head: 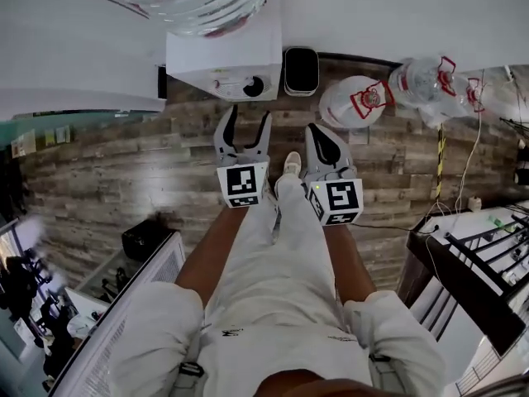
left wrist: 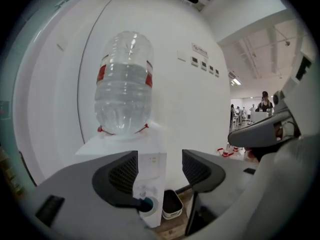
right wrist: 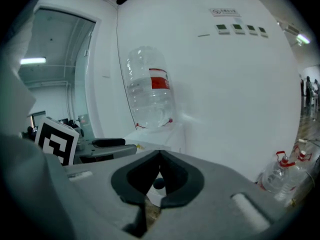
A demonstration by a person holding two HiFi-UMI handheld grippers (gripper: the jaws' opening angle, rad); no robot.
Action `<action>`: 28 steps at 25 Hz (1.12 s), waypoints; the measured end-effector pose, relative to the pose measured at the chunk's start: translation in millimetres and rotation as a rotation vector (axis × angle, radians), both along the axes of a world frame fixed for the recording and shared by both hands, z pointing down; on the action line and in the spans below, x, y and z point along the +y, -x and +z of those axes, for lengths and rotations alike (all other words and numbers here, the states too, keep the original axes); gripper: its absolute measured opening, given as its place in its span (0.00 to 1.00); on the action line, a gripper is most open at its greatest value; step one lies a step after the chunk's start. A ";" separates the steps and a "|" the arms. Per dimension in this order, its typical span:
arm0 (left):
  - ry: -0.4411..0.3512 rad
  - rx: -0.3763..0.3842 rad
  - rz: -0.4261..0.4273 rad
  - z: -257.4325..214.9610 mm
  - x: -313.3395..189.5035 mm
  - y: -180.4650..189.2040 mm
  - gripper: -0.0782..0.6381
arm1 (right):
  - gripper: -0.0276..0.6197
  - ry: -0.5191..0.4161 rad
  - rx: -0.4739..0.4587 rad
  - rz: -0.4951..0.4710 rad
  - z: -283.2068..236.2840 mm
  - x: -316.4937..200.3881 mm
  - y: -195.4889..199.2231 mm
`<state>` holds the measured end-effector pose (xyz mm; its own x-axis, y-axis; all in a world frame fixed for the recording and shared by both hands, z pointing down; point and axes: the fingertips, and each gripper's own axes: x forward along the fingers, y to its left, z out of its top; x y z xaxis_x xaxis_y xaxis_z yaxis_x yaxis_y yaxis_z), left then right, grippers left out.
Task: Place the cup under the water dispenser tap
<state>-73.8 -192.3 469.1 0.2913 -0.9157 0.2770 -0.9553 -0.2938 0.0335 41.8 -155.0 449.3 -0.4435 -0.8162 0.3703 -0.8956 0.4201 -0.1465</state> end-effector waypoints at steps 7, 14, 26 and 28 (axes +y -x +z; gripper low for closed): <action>-0.017 0.039 0.002 -98.6 21.1 16.1 0.43 | 0.04 -0.082 -0.027 -0.054 -97.8 16.6 24.6; -0.034 0.101 -0.021 -172.5 48.9 23.9 0.27 | 0.04 -0.147 -0.040 -0.056 -158.1 30.7 32.7; -0.100 0.074 0.002 -223.2 77.4 1.0 0.10 | 0.04 -0.251 -0.073 -0.055 -215.7 44.6 31.1; -0.123 0.047 -0.007 -227.8 74.9 3.2 0.10 | 0.04 -0.275 -0.070 -0.040 -222.1 42.2 28.5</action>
